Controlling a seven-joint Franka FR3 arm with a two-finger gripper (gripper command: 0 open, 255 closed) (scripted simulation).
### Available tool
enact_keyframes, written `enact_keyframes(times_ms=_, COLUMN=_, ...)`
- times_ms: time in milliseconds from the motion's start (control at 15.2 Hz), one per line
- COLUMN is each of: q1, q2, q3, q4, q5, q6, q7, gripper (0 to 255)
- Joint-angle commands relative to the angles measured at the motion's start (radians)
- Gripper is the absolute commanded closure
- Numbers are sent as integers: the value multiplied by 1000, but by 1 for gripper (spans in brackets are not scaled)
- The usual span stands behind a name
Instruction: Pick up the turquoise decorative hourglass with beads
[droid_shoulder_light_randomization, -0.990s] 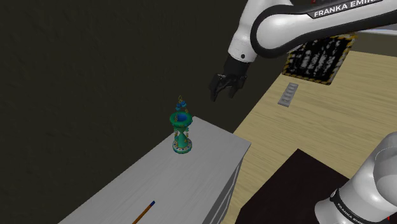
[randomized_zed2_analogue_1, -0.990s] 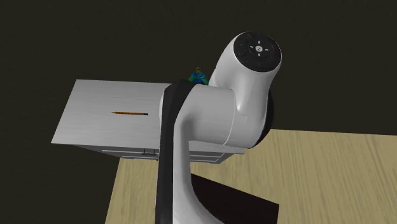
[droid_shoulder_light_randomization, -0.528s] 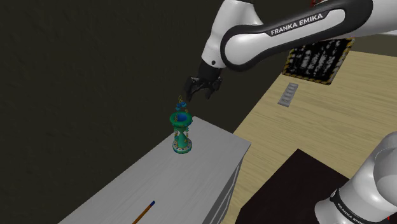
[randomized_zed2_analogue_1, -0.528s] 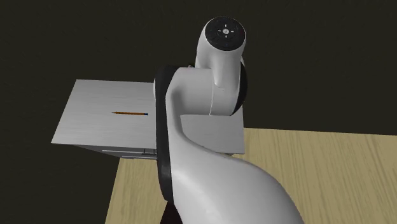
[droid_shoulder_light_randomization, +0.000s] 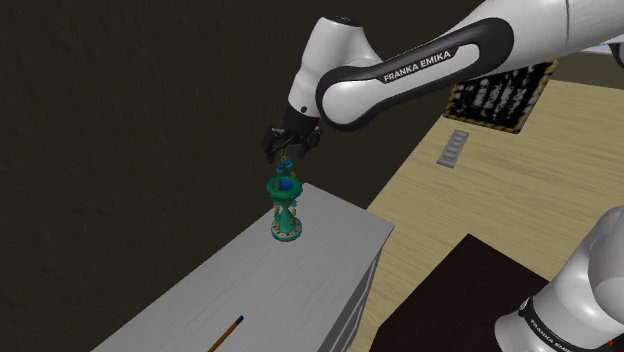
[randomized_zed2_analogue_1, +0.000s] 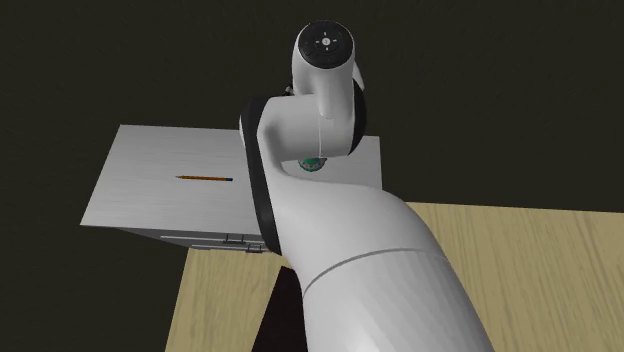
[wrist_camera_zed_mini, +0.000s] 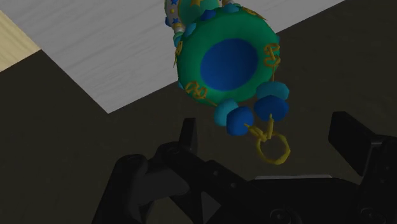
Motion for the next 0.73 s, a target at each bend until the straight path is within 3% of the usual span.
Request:
enact_keyframes(times_ms=0, q1=3, q2=16, q3=-1, q4=-7, q5=-9, q6=24, q7=7, gripper=0)
enact_keyframes(times_ms=330, q1=5, q2=35, q3=-3, q4=-33, q5=-20, q6=68, q7=14, gripper=0)
enact_keyframes(times_ms=396, q1=5, q2=36, q3=-3, q4=-34, q5=-21, q6=70, q7=15, gripper=255)
enact_keyframes(times_ms=660, q1=5, q2=36, q3=-3, q4=-35, q5=-21, q6=70, q7=15, gripper=255)
